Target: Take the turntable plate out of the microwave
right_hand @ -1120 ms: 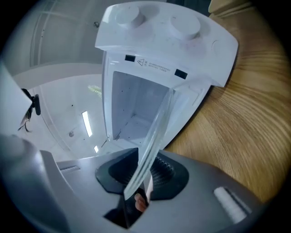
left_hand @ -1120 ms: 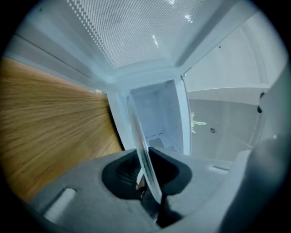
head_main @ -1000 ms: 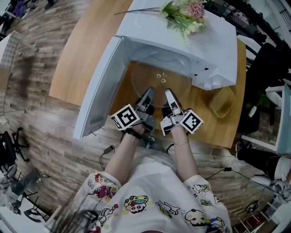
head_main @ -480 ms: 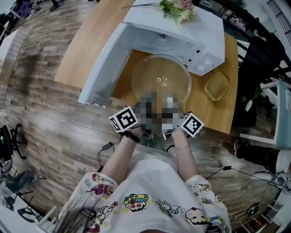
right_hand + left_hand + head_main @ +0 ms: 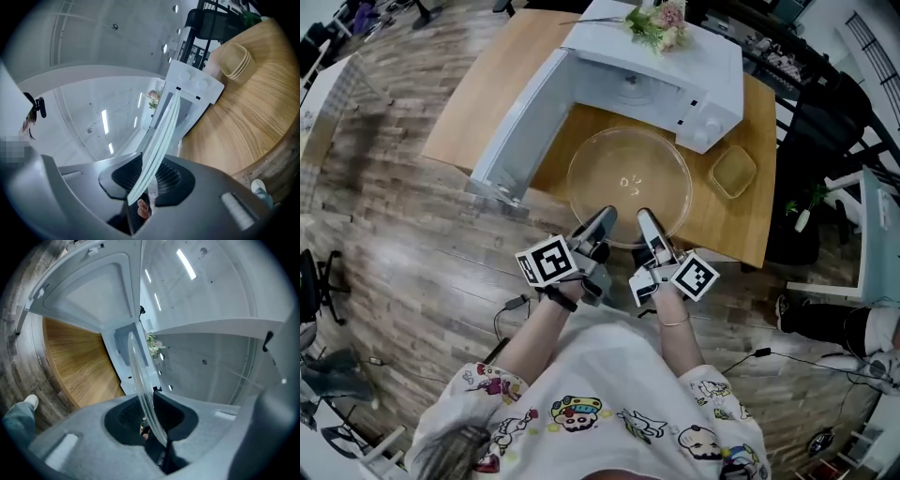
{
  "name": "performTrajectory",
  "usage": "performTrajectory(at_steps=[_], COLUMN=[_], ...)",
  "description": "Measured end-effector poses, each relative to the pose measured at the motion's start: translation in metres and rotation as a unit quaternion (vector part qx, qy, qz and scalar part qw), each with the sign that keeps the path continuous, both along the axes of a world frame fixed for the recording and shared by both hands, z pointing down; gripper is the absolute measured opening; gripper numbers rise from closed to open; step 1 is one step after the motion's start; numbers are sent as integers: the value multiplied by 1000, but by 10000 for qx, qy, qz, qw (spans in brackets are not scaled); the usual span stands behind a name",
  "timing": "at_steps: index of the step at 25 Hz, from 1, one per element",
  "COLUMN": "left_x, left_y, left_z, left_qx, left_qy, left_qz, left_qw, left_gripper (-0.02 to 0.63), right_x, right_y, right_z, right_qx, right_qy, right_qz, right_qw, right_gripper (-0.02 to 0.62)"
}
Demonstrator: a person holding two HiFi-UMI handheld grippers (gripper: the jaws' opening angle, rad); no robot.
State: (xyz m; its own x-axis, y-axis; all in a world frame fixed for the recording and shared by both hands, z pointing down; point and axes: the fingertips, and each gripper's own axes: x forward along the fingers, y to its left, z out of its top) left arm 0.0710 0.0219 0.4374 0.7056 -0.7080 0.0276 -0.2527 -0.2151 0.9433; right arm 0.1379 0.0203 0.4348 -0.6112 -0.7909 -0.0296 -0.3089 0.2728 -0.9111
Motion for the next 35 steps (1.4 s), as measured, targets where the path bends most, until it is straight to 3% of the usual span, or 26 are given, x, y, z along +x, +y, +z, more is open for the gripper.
performTrajectory(at_steps=[19,35], left_x=[-6,-27], left_y=[81,75], left_z=[-30,-54], left_qx=[222,224], left_qy=[-114,-161], left_qz=[715,1115], left_qw=[9971,9934], left_gripper=[58,60], right_x=[-9,-28], right_y=[80,75], right_z=[-36,-56], right_qx=[195,193], right_qy=[198,348], right_qz=[-140,-3], right_qw=[9995,9992], right_gripper=[89,89])
